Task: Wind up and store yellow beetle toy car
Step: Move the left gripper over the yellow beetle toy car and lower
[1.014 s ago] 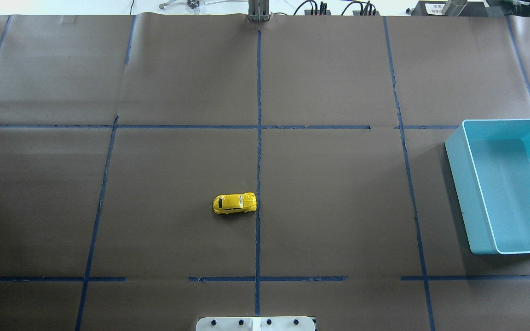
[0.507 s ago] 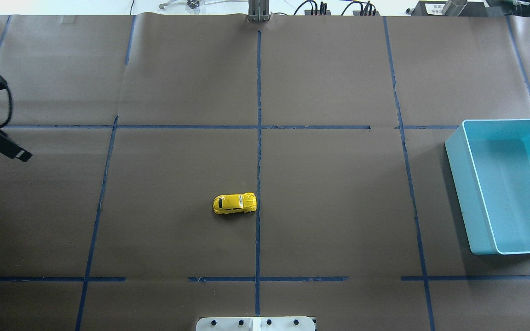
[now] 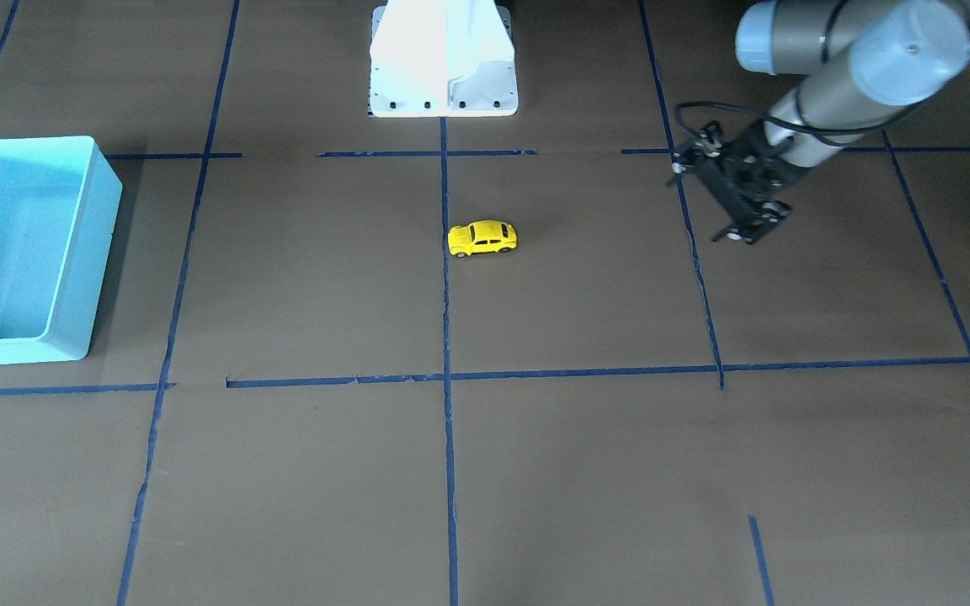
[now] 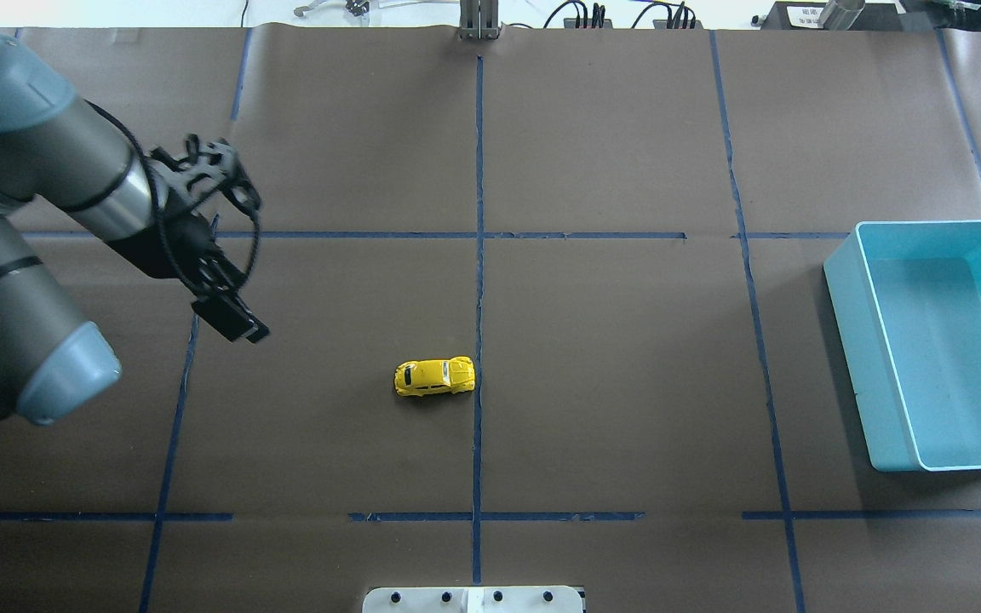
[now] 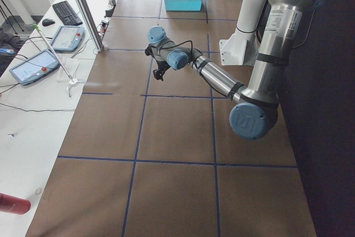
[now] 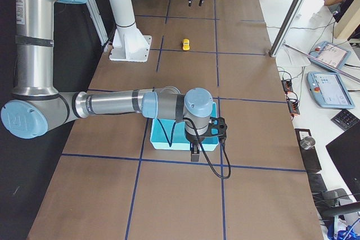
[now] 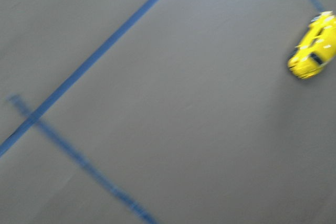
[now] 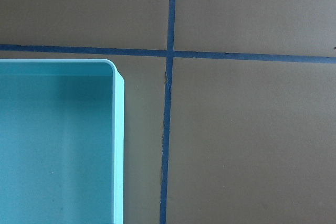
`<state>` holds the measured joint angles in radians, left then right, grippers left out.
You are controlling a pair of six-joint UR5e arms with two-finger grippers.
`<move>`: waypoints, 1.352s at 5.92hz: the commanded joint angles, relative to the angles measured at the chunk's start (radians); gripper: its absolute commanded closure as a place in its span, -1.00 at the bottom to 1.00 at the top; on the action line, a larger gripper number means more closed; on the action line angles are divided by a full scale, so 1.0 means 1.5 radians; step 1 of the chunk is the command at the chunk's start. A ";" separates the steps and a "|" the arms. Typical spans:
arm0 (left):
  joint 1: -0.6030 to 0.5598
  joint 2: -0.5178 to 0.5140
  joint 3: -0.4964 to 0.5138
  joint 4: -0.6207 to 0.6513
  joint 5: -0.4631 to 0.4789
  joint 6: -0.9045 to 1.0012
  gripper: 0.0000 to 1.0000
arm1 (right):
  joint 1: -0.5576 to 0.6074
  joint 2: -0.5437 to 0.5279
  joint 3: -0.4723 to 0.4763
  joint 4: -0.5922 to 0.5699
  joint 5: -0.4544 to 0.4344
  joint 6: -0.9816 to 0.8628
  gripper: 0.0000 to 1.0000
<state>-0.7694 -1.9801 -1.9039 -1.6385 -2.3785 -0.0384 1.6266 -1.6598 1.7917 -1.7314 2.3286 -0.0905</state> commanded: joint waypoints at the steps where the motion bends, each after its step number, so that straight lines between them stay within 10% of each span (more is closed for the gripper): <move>1: 0.104 -0.085 0.004 0.000 0.092 0.002 -1.00 | 0.001 0.000 -0.001 0.001 0.000 0.000 -1.00; 4: 0.180 -0.220 0.102 0.026 0.139 0.018 -1.00 | 0.000 0.000 -0.001 0.001 0.000 0.000 -1.00; 8: 0.184 -0.374 0.210 0.291 0.201 0.287 -1.00 | 0.000 0.000 -0.001 0.000 0.000 0.000 -1.00</move>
<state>-0.4962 -2.5176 -1.5966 -1.2575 -2.1367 0.3079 1.6260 -1.6598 1.7901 -1.7318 2.3286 -0.0905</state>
